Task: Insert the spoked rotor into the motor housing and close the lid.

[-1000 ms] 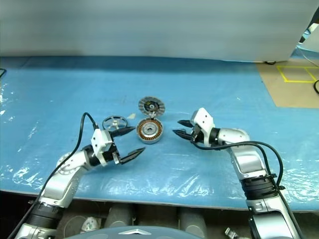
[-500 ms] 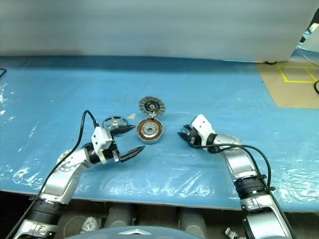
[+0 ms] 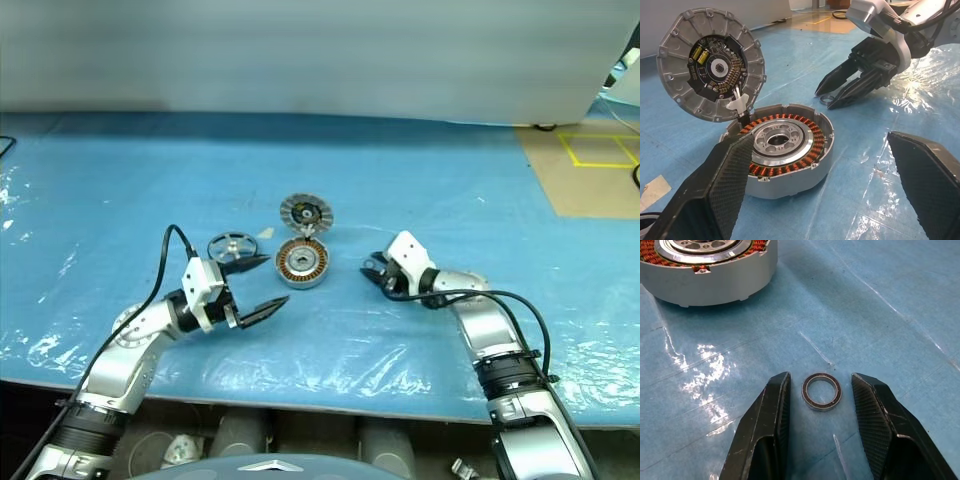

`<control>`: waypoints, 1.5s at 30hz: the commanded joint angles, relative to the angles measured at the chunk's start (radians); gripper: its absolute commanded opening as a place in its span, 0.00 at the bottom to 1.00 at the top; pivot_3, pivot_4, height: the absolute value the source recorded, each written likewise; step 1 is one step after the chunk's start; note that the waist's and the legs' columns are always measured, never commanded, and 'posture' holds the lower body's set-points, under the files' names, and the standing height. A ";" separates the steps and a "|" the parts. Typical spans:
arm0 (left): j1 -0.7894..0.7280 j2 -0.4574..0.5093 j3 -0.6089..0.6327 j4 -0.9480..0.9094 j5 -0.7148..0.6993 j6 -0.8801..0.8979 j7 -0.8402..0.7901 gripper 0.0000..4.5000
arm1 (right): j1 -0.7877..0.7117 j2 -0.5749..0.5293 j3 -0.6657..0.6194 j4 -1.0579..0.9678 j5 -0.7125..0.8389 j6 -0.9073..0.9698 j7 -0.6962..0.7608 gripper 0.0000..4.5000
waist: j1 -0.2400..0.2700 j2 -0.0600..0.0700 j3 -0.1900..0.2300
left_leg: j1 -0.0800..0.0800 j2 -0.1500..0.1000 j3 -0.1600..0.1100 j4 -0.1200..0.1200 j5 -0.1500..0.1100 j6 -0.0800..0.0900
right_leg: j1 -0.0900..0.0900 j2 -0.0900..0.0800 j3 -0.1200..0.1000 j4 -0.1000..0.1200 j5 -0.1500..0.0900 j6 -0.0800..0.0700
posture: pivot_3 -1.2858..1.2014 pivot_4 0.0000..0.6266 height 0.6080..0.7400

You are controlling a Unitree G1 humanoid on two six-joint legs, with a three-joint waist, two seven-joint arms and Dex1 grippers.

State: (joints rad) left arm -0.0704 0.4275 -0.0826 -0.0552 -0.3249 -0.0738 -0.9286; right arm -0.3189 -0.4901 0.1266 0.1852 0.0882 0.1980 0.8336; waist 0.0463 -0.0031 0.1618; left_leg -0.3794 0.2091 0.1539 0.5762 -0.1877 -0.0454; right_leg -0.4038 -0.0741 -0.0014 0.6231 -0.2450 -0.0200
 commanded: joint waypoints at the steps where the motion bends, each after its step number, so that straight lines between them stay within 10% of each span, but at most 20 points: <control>1: -0.008 0.006 0.014 -0.033 -0.010 -0.001 0.003 1.00 | 0.016 -0.002 -0.029 -0.020 0.043 0.062 0.004 0.44 | 0.000 0.000 0.000 | 0.000 0.000 0.000 0.000 0.000 0.000 | 0.000 0.000 0.000 0.000 0.000 0.000 | 0.52 0.24 1.00; 16: -0.011 0.006 0.012 -0.024 -0.005 -0.006 0.002 1.00 | 0.023 -0.029 -0.003 -0.008 0.019 0.042 0.000 0.44 | 0.003 0.000 0.000 | 0.001 0.000 0.000 0.000 0.000 0.000 | 0.001 0.000 0.000 0.000 0.000 0.000 | 0.52 0.24 1.00; 22: -0.015 0.008 0.015 -0.022 -0.005 -0.007 0.003 1.00 | 0.017 -0.026 0.003 0.002 0.013 0.036 -0.005 0.14 | 0.002 0.000 0.000 | 0.001 0.000 0.000 0.000 0.000 0.000 | 0.001 0.000 0.000 0.000 0.000 0.000 | 0.52 0.24 1.00; 34: -0.023 0.031 0.037 -0.012 -0.018 -0.004 -0.009 1.00 | -0.062 -0.040 -0.051 -0.221 0.251 0.216 0.159 0.14 | -0.001 0.001 0.000 | 0.001 0.000 0.001 -0.001 -0.002 0.003 | 0.000 0.000 0.000 0.000 0.000 0.000 | 0.52 0.24 1.00; 45: -0.033 0.021 0.019 -0.012 -0.009 -0.005 -0.003 1.00 | -0.204 0.033 0.100 -0.212 0.155 0.222 0.136 0.14 | -0.005 0.001 0.000 | 0.001 0.000 0.001 -0.001 -0.002 0.002 | 0.000 0.000 0.001 0.000 0.000 0.000 | 0.52 0.24 1.00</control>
State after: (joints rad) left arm -0.1020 0.4477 -0.0710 -0.0471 -0.3290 -0.0741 -0.9322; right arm -0.5003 -0.4737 0.2084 -0.0285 0.2568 0.4413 0.9861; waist 0.0417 -0.0026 0.1619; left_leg -0.3779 0.2095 0.1545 0.5751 -0.1888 -0.0437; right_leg -0.4037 -0.0738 -0.0010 0.6232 -0.2451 -0.0201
